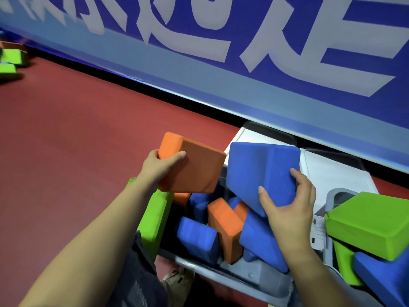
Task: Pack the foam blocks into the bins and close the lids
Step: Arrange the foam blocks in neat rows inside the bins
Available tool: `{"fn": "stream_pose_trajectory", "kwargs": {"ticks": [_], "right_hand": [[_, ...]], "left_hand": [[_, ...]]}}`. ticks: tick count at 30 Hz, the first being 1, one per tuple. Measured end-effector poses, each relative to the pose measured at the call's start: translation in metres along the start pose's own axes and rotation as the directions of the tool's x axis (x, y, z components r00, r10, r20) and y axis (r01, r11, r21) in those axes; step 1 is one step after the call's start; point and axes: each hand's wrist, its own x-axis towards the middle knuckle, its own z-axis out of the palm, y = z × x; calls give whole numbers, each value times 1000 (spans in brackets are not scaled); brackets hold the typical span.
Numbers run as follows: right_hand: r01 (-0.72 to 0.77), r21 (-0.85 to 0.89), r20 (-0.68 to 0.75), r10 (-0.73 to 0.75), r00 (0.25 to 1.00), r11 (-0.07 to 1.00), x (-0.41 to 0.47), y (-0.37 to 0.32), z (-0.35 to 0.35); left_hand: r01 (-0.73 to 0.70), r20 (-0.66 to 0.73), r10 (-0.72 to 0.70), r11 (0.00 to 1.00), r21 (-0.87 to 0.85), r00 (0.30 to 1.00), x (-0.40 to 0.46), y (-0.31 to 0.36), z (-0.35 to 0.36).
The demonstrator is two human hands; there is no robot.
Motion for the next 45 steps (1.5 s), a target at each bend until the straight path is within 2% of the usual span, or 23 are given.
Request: {"fn": "stream_pose_trajectory", "kwargs": {"ticks": [6,10,13,18,24,26,30,33,35,38,41,45], "right_hand": [[20,-13,16,-20,1000,1000,0,4,4],[31,-41,36,-29,999,999,0,1,7],[63,-67,32,-61,998,996,1,-1,8],[72,-57,56,-69,996,996,3,0,10],[83,-72,57,-79,995,994,7,3,12],[78,-73,52,-75,996,994,9,3,13],[73,-69,78,-68,995,995,8,1,14],[100,-58,104,-94,990,993,5,-2,14],[116,-55,116,-109,987,992,3,-4,13],[129,-76,122,-119,985,989,1,-6,13],[112,-74,122,-102,987,991,3,-5,13],[76,-47,144,-68,987,996,2,-4,14]], "left_hand": [[101,-18,-99,988,116,995,9,1,14],[258,65,-257,966,-8,964,13,2,27],[297,108,-293,954,-26,950,14,4,40],[262,180,-270,963,68,946,23,2,53],[212,286,-195,977,-32,938,30,-11,66],[149,234,-141,989,-18,962,33,-16,70],[-39,59,25,970,242,998,40,-22,72],[-27,-26,39,938,346,999,39,-20,72],[-47,-21,58,937,347,998,39,-19,72],[-165,78,149,947,274,986,40,-16,74],[-219,157,182,940,262,971,40,-16,74],[-94,96,64,931,352,993,44,-24,69]]}}
